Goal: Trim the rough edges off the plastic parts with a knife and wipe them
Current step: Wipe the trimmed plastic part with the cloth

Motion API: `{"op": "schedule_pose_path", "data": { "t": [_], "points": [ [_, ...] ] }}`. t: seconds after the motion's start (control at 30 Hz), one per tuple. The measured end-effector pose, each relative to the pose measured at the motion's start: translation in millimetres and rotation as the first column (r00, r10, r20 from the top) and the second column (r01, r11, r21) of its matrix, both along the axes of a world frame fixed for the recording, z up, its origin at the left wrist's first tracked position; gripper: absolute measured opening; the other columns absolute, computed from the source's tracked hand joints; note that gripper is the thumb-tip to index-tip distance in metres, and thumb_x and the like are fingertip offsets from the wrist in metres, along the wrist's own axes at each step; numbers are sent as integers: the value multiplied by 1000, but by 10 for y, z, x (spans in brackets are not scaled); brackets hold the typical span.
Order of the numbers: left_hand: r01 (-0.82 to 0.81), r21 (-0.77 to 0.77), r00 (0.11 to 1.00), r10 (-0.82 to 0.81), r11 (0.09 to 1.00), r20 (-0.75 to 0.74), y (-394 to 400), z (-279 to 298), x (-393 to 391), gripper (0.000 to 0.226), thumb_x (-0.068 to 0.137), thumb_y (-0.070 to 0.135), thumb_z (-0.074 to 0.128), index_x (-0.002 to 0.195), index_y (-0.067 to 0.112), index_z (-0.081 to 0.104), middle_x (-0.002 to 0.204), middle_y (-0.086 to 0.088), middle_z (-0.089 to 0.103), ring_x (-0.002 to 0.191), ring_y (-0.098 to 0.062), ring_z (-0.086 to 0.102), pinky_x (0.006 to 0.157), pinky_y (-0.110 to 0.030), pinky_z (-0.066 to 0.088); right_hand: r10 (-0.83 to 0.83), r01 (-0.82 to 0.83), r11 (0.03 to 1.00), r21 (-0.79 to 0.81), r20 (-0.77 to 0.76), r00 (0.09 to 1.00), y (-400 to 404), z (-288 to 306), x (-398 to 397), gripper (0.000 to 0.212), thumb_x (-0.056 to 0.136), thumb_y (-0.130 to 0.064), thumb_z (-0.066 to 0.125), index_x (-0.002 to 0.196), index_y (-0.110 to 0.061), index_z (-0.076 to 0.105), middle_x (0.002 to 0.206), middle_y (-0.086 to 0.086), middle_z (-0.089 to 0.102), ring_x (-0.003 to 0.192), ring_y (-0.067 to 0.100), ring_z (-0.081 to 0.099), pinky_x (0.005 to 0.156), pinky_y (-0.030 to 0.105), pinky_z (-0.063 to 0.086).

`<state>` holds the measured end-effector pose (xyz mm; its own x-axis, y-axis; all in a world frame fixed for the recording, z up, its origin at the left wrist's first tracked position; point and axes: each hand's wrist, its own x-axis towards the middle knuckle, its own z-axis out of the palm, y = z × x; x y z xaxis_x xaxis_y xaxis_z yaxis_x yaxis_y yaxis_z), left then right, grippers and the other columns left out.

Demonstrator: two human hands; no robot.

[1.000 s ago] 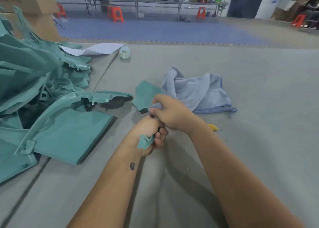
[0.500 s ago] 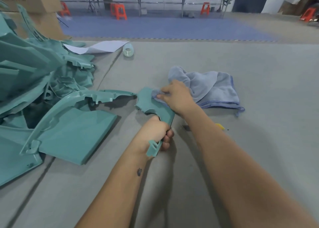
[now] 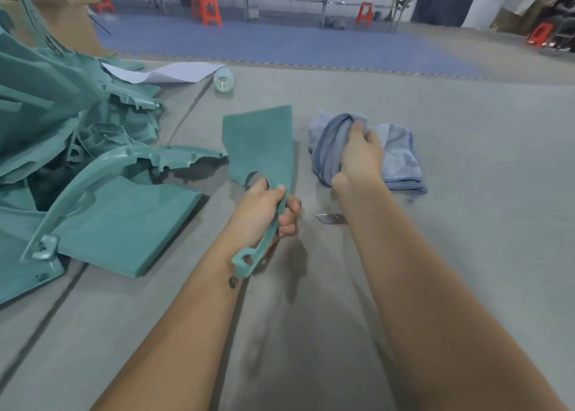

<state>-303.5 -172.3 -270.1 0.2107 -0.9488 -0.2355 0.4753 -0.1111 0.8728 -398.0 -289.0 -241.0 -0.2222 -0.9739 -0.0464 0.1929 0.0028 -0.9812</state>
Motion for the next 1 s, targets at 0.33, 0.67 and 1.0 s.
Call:
{"op": "schedule_pose_path", "data": {
  "t": [0.33, 0.67, 1.0],
  "points": [
    [134, -70, 813, -69, 989, 578, 97, -115, -120, 14, 103, 17, 30, 89, 21, 30, 56, -16, 47, 35, -16, 32, 39, -23, 29, 336, -336, 941, -35, -7, 942, 653, -133, -91, 32, 83, 4, 68, 68, -14, 46, 65, 6, 45, 65, 20, 46, 58, 27, 40],
    [344, 102, 573, -295, 933, 765, 191, -67, -7, 15, 104, 24, 29, 93, 14, 28, 48, 0, 55, 34, -16, 35, 40, -18, 34, 107, -108, 988, -112, -16, 994, 310, 237, -260, 35, 77, 1, 75, 67, -14, 45, 72, 8, 50, 70, 19, 54, 67, 32, 46],
    [289, 30, 639, -216, 957, 738, 209, -93, -23, 21, 103, 19, 32, 116, 34, 27, 55, -2, 58, 39, -17, 39, 45, -26, 39, -274, 197, 901, -387, -152, 950, 227, 420, -261, 15, 100, -25, 47, 92, -15, 39, 73, -5, 56, 64, 0, 56, 59, 18, 41]
  ]
}}
